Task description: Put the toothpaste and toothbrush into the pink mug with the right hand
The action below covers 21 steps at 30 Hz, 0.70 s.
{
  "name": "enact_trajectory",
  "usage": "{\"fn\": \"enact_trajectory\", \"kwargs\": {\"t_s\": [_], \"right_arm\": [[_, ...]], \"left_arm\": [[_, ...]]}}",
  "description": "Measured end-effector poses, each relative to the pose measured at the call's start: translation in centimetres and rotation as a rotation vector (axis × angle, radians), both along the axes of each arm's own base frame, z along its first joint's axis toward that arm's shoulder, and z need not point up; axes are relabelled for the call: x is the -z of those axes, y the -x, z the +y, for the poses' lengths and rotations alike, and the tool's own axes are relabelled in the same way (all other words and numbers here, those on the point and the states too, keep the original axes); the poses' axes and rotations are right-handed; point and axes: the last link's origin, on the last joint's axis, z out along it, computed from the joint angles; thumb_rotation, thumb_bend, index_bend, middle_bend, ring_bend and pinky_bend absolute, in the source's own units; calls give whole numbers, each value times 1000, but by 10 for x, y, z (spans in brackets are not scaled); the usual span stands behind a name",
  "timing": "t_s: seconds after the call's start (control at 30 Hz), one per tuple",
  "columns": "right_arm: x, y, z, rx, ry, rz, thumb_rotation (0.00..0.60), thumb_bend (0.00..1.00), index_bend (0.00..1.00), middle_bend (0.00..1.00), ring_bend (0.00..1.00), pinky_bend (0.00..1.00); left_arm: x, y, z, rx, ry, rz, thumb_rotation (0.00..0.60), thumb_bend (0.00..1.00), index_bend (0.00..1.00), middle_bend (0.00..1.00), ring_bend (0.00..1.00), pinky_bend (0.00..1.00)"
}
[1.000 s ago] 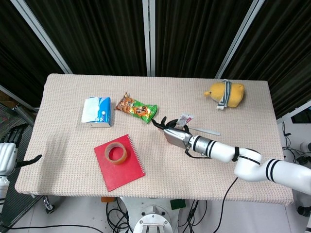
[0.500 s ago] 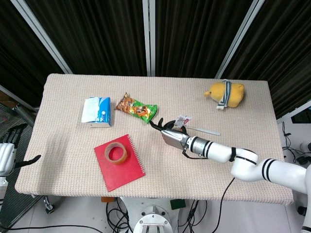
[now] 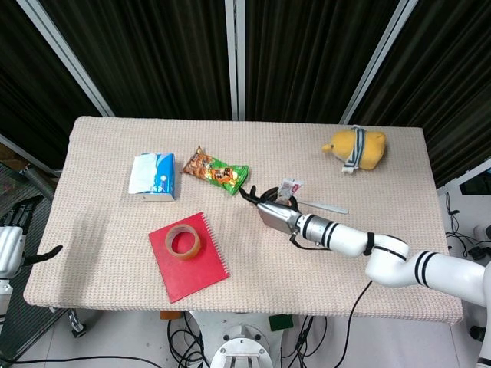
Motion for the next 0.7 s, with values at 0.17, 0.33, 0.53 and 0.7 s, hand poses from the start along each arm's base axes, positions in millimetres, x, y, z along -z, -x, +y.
{"fn": "enact_trajectory", "kwargs": {"t_s": [0.17, 0.33, 0.53, 0.7], "right_arm": [[1, 1, 1, 1, 4, 1, 600, 486, 462, 401, 98, 0], [0, 2, 1, 15, 4, -10, 600, 477, 451, 389, 94, 0], [-1, 2, 3, 22, 2, -15, 600, 477, 410, 345, 70, 0], [-2, -1, 3, 24, 5, -36, 600, 466, 300, 267, 15, 0]], "left_arm": [[0, 1, -1, -2, -1, -2, 589, 76, 80, 105, 100, 219], [1, 1, 0, -5, 0, -2, 589, 75, 81, 105, 100, 219], [1, 1, 1, -3, 1, -3, 590, 76, 83, 105, 100, 219], [-1, 1, 1, -4, -2, -3, 590, 75, 83, 105, 100, 219]]}}
